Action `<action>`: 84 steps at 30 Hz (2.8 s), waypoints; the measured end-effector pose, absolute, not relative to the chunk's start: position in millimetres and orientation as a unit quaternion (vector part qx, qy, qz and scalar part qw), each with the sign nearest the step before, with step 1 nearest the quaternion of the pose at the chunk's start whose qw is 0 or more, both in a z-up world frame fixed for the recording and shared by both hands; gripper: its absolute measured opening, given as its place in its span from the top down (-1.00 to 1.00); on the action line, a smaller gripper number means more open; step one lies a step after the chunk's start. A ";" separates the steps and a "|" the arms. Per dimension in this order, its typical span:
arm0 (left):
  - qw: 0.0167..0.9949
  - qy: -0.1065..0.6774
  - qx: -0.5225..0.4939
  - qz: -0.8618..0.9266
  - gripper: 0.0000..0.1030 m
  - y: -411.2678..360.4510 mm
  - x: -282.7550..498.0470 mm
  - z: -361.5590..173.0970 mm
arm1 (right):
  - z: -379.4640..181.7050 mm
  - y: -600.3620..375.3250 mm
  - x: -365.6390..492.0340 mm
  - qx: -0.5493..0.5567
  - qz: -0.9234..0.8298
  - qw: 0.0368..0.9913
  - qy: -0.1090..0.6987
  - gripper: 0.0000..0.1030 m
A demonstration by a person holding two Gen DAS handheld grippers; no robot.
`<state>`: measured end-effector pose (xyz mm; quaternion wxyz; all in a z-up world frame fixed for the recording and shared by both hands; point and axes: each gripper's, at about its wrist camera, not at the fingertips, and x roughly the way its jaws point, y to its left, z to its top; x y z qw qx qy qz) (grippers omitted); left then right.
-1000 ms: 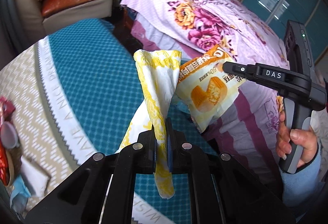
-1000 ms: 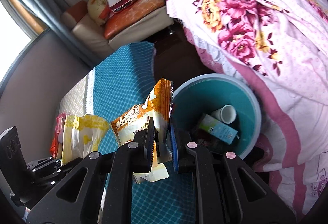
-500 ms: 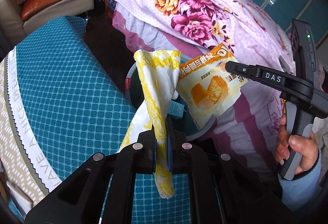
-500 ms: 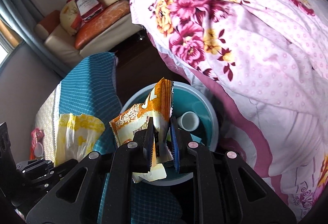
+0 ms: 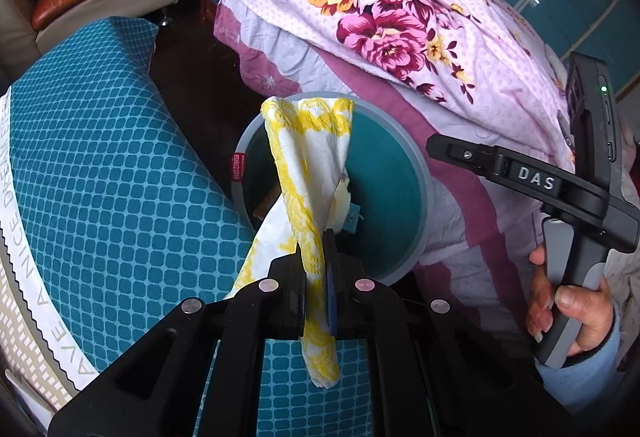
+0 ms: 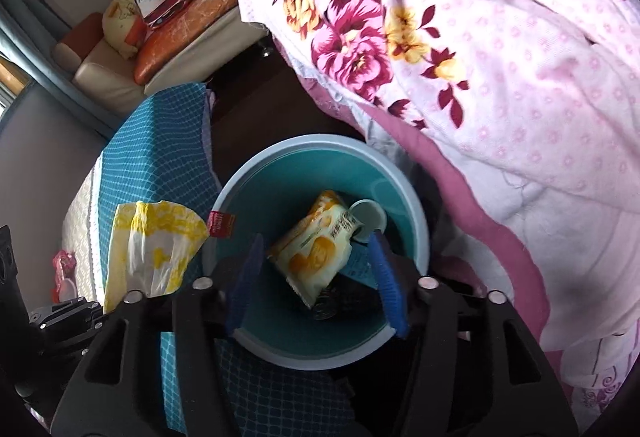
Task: Collect trash
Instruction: 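Carry tissue pack and snack wrapper over the bin and open both tools, then move both tools back over the remaining trash on the bed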
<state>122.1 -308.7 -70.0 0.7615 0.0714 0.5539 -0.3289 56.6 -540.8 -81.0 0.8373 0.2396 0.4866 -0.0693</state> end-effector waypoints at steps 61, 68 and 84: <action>0.826 0.511 -0.025 -0.235 -0.81 -99.2 74.1 -33.5 | -24.2 -347.2 64.9 0.117 0.010 0.831 0.544 -0.66; 0.846 0.493 -0.023 -0.202 -0.81 -32.4 58.6 -22.1 | -23.0 -292.3 67.1 0.073 0.046 0.828 0.555 -0.66; 0.860 0.497 -0.043 -0.112 -0.81 130.4 27.7 -49.1 | -46.2 -134.0 65.3 -0.061 0.199 0.795 0.570 -0.66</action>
